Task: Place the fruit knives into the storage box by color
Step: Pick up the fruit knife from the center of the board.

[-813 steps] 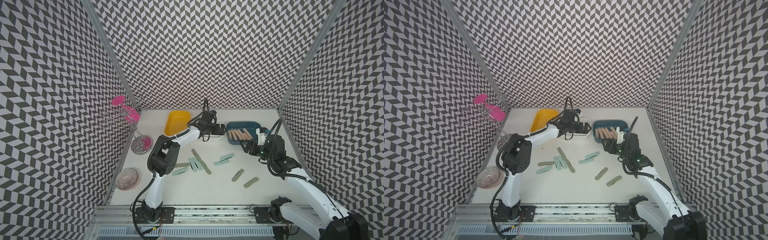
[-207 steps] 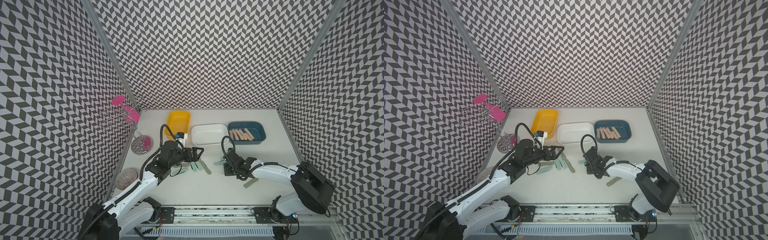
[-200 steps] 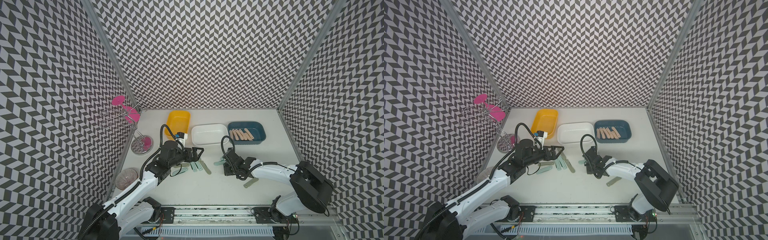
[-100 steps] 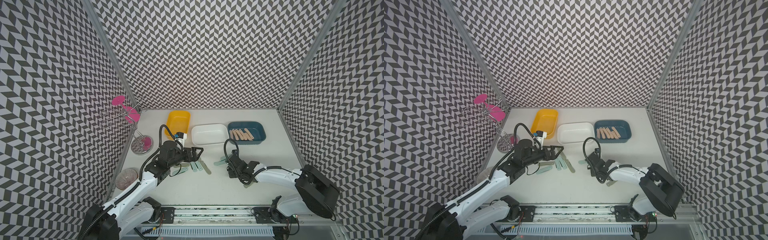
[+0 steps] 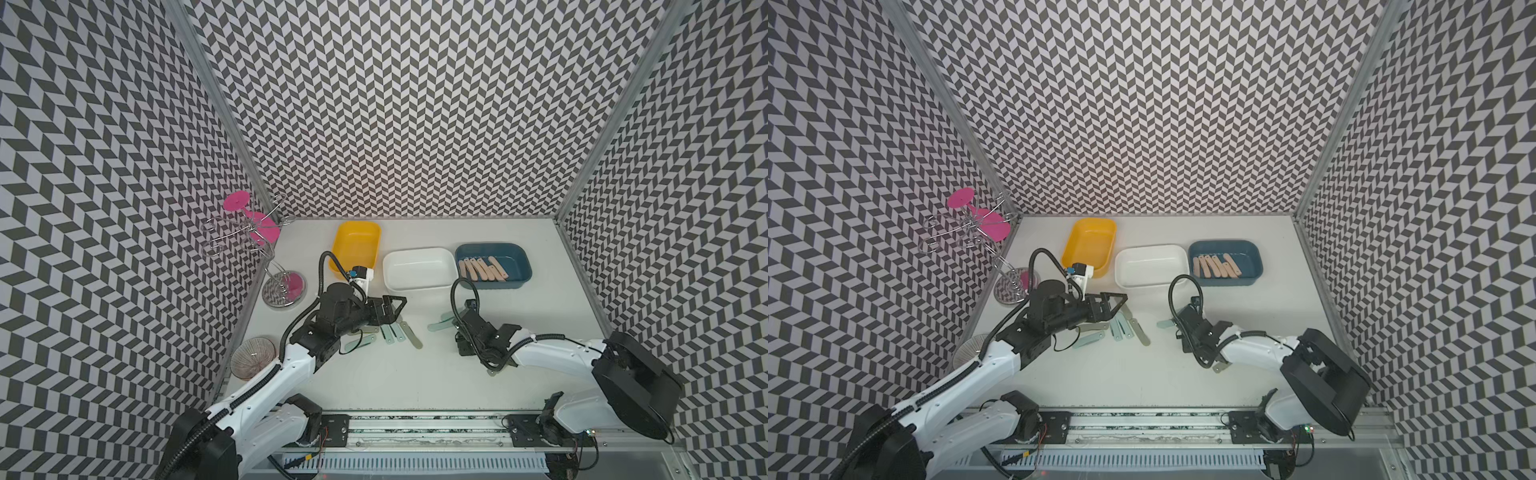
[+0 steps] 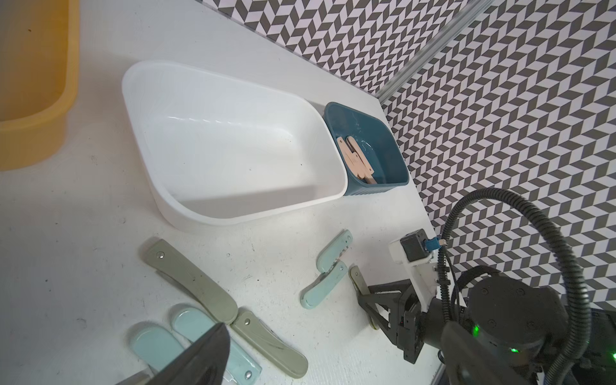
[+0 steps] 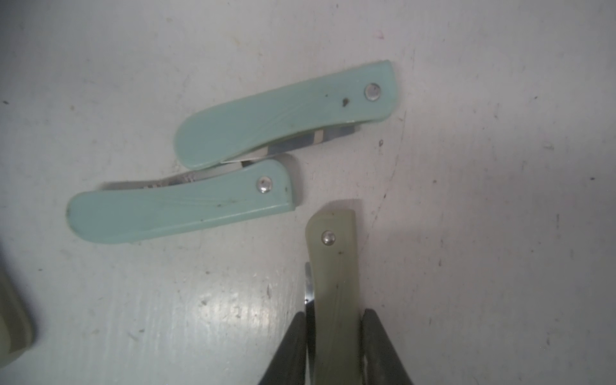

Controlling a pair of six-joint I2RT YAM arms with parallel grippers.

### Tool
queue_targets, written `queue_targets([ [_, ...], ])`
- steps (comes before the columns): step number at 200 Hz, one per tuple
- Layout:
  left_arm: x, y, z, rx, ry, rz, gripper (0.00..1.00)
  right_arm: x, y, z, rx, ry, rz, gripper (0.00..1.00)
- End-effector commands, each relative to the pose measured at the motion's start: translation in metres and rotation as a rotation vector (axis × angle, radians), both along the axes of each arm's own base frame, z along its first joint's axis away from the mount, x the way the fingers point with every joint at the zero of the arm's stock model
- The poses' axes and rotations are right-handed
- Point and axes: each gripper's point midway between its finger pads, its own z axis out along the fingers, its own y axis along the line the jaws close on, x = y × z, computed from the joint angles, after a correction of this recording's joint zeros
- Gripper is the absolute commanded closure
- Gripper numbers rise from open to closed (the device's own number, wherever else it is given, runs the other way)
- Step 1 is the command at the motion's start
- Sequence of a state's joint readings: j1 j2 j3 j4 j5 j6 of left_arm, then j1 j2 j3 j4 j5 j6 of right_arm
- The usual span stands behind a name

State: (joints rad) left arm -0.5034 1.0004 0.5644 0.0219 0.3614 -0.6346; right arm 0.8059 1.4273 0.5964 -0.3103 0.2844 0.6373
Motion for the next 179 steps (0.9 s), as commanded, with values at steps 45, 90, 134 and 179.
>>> queue_targets([
  [45, 0.005, -0.003, -0.002, -0.022, 0.009, 0.012, 0.0, -0.008, -0.012, 0.013, 0.057, -0.012, -0.033, 0.81],
  [90, 0.01, -0.006, -0.002, -0.026, 0.015, 0.014, 0.0, 0.003, -0.013, 0.054, 0.142, -0.114, -0.058, 0.81],
  [134, 0.022, -0.012, 0.006, -0.022, -0.001, 0.012, 0.0, 0.026, -0.002, 0.119, 0.231, -0.266, -0.031, 0.81],
  [179, 0.043, -0.024, 0.022, -0.01, -0.038, 0.0, 0.0, 0.065, 0.022, 0.195, 0.29, -0.399, 0.038, 0.81],
])
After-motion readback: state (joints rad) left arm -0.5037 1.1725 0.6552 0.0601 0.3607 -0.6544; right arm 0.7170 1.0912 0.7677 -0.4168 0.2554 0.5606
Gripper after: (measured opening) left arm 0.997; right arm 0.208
